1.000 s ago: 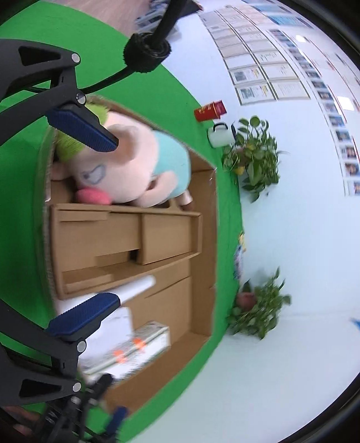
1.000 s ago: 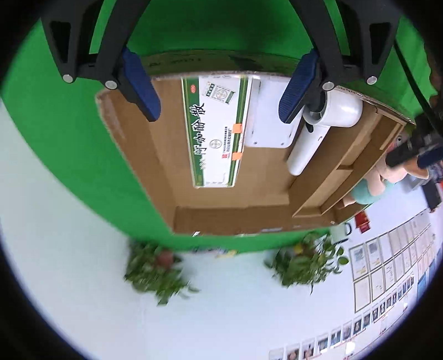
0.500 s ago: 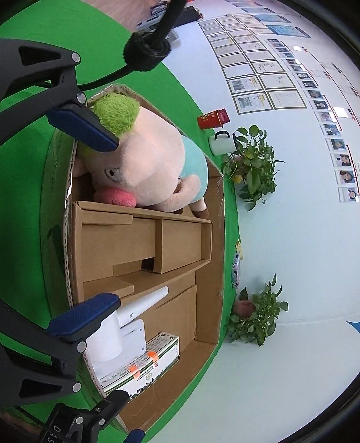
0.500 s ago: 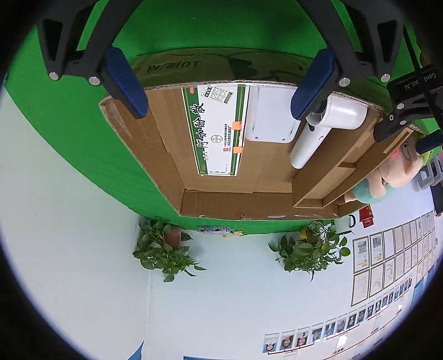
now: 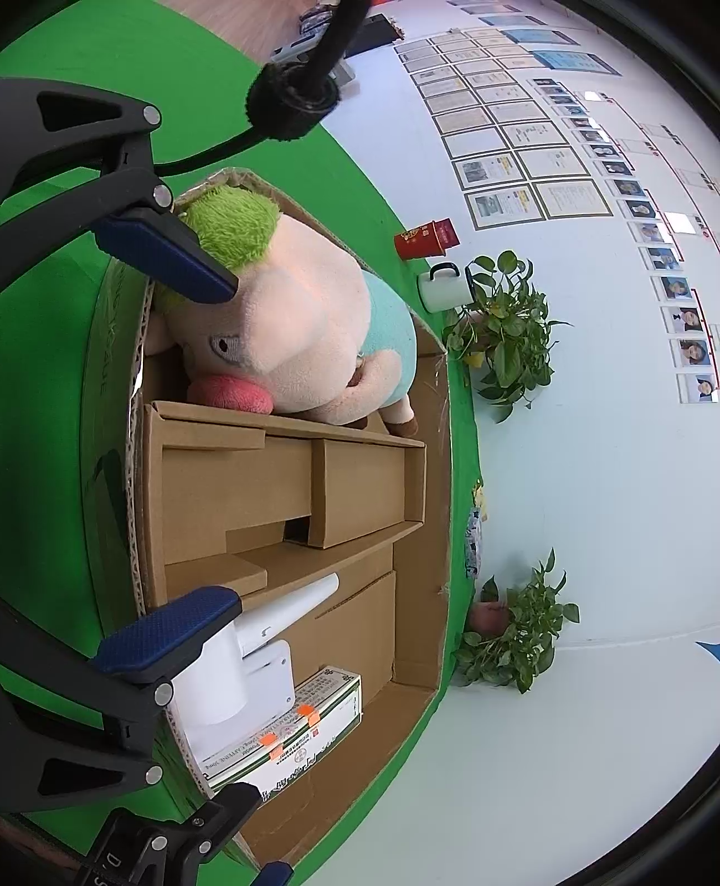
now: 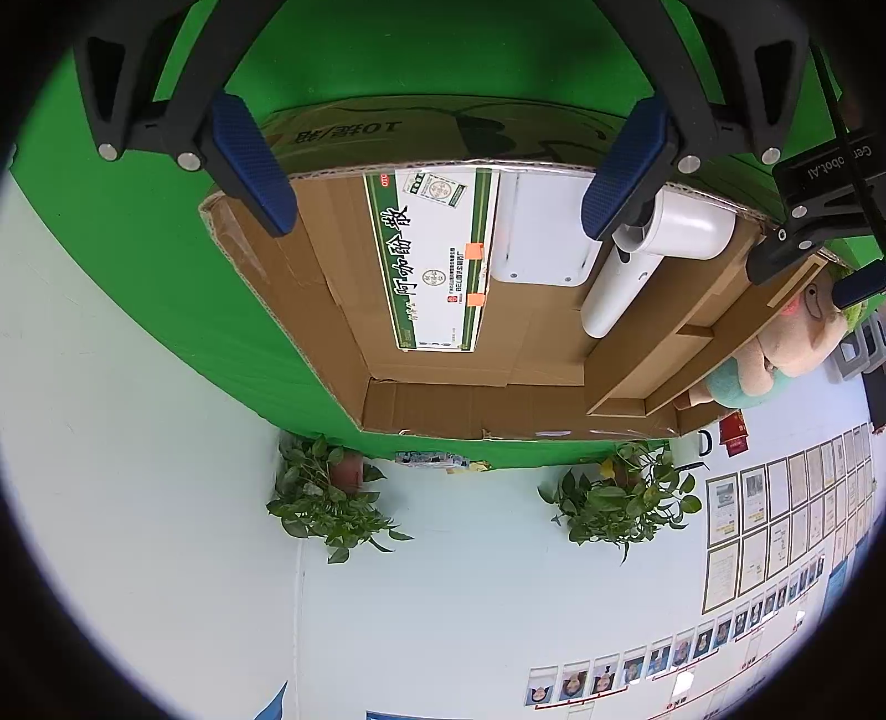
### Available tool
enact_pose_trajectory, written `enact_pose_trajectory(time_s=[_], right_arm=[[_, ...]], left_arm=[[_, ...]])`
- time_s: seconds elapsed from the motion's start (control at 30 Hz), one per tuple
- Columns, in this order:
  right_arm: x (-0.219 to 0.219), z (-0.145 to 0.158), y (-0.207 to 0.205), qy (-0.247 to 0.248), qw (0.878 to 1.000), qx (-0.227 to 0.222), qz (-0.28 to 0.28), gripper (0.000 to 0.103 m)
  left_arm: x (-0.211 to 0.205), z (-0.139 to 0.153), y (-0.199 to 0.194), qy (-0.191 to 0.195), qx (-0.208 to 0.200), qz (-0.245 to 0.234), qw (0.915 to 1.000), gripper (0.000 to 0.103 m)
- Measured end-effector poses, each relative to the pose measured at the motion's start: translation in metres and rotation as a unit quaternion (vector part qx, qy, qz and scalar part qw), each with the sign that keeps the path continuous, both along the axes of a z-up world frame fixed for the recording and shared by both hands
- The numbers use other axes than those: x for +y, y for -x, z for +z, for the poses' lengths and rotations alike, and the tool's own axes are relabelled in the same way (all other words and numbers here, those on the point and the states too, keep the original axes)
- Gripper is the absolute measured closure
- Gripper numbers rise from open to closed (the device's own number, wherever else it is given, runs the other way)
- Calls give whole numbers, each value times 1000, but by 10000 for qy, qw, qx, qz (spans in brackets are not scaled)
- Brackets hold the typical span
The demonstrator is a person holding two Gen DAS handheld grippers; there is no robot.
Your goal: Organize objects
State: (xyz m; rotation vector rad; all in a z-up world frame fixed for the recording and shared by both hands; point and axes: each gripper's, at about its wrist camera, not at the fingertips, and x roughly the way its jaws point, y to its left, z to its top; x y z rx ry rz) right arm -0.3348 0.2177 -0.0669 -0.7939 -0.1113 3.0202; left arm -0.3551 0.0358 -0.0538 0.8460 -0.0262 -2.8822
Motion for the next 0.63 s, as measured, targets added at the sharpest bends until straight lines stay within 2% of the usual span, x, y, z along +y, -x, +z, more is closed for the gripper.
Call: enact_pose_trajectory(time_s=[0.63], right_arm=[[0, 0, -1, -1, 10000, -2, 1, 1]], left_arm=[[2, -4, 5, 29, -45, -22, 10000, 0]])
